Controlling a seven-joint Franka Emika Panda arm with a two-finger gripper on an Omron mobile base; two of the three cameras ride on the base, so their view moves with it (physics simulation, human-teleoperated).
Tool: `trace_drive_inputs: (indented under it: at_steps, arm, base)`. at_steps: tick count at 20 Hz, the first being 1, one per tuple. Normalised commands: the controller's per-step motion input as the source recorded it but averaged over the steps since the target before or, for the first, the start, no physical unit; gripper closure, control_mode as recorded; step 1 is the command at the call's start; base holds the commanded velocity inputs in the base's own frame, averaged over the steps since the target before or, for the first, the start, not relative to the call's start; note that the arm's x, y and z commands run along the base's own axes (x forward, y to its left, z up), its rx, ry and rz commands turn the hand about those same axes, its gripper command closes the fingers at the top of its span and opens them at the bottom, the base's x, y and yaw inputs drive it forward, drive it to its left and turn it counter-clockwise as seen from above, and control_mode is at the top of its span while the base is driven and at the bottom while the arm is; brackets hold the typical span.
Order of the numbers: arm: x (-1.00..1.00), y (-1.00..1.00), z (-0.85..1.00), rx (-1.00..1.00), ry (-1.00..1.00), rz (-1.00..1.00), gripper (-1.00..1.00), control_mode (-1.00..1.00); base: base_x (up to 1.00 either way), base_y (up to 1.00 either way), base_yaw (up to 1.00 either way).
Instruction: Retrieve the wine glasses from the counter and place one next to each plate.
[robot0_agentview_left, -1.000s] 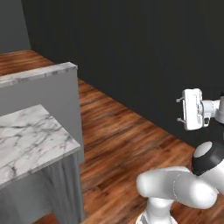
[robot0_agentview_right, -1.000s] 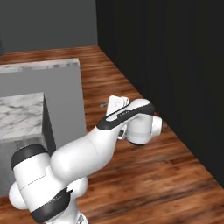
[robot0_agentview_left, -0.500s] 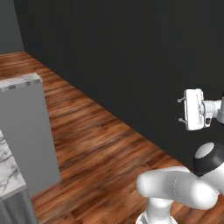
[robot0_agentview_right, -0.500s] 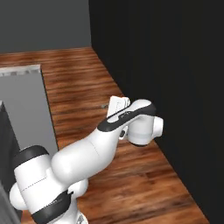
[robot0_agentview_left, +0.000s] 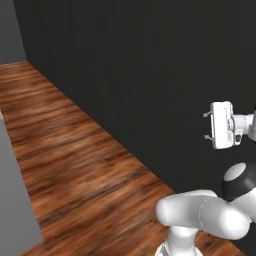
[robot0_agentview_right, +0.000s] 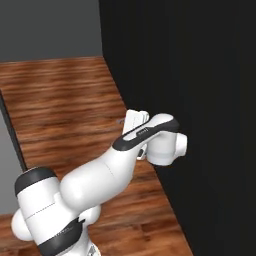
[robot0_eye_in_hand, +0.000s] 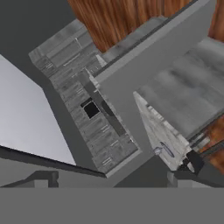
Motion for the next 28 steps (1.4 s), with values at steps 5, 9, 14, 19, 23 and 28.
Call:
trace_drive_inputs:
  at_steps: [5,9,14,19,23,28]
  arm:
    - [0.0,0.0,0.0,0.0,0.0,0.0,-1.0,1.0]
    - [0.0,0.0,0.0,0.0,0.0,0.0,-1.0,1.0]
    - [0.0,0.0,0.0,0.0,0.0,0.0,-1.0,1.0]
    - [0.0,0.0,0.0,0.0,0.0,0.0,-1.0,1.0]
    - [0.0,0.0,0.0,0.0,0.0,0.0,-1.0,1.0]
    - [0.0,0.0,0.0,0.0,0.0,0.0,-1.0,1.0]
  base:
    - [1.0,-0.19,0.15]
    - [1.0,0.16,0.18]
    - [1.0,0.16,0.33]
    - [1.0,-0.32,0.57]
    - [1.0,-0.22,0.74]
    - [1.0,-0.35,0.67]
